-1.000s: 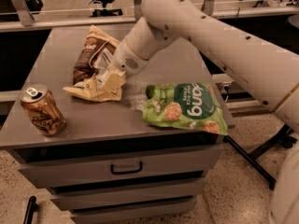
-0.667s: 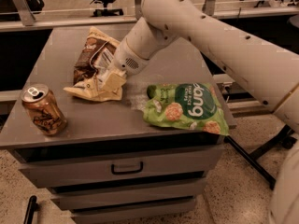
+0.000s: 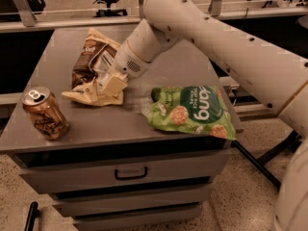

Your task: Move brown chip bag near orange can

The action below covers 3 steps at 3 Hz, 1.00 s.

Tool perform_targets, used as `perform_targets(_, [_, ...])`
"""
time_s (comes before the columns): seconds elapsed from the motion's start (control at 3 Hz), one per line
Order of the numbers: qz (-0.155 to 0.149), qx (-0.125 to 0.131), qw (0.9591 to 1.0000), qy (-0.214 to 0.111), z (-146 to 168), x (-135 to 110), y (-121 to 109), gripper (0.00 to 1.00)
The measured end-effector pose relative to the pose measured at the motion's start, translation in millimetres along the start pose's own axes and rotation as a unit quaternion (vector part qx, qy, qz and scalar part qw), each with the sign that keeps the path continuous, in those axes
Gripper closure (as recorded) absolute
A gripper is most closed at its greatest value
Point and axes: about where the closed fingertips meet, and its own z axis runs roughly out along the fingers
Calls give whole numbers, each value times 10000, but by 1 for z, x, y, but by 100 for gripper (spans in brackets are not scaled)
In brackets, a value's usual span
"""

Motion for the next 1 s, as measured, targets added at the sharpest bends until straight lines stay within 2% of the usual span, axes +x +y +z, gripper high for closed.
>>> perform_targets(0.33, [-321, -341, 9988, -118, 11, -24, 23, 100])
perform_targets(0.67, [-610, -643, 9957, -267, 20, -45, 43, 100])
perform_targets(1.0, [-630, -670, 9954, -272, 22, -47, 45, 84])
